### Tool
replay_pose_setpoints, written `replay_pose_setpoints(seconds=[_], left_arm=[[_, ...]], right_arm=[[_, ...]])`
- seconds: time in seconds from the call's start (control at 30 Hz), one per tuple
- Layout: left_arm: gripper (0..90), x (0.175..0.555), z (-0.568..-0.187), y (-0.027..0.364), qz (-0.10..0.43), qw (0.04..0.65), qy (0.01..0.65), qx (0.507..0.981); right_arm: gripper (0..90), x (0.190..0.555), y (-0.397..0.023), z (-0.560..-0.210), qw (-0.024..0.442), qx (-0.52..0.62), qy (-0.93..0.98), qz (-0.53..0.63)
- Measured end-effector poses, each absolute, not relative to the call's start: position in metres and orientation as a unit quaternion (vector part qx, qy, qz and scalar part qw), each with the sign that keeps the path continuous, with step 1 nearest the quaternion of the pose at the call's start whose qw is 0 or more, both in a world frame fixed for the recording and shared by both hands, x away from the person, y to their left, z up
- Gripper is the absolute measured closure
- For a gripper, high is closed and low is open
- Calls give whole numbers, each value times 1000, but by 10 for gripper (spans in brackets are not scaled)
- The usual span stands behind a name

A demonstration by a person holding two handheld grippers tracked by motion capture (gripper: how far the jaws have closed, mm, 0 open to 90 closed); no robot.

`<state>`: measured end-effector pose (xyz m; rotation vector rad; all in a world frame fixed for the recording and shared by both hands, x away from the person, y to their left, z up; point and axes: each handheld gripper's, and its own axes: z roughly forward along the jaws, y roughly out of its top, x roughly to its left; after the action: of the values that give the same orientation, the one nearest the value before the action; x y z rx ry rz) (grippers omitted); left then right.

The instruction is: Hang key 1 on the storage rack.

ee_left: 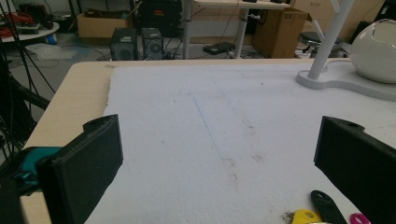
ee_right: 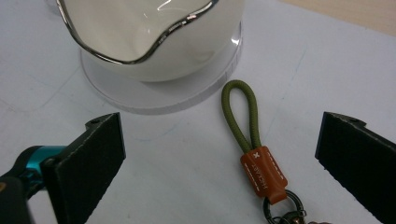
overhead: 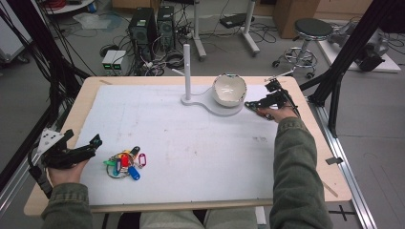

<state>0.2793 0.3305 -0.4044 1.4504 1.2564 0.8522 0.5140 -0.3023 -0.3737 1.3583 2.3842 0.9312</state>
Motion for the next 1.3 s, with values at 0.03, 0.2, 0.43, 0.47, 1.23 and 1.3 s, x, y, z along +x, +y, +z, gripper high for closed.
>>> replay_pose_setpoints(seconds=[0.03,0.2,0.43,0.47,1.23,1.3], left_arm=[[17,280,-405,330,352,497,519,600],[17,280,-405,330,351,496,519,601],[17,280,-405,330,354,494,518,601],[17,280,-405,329,355,494,518,601],[17,282,-406,326,350,493,518,605],[17,282,-406,326,348,493,517,607]], right_arm=[[6,515,-303,-375,120,465,819,315],[31,520,-311,-381,121,471,819,305],[61,526,-317,-392,113,479,823,284],[150,528,-319,-396,113,479,825,277],[610,535,-323,-415,96,483,838,234],[639,534,-321,-415,99,480,841,228]])
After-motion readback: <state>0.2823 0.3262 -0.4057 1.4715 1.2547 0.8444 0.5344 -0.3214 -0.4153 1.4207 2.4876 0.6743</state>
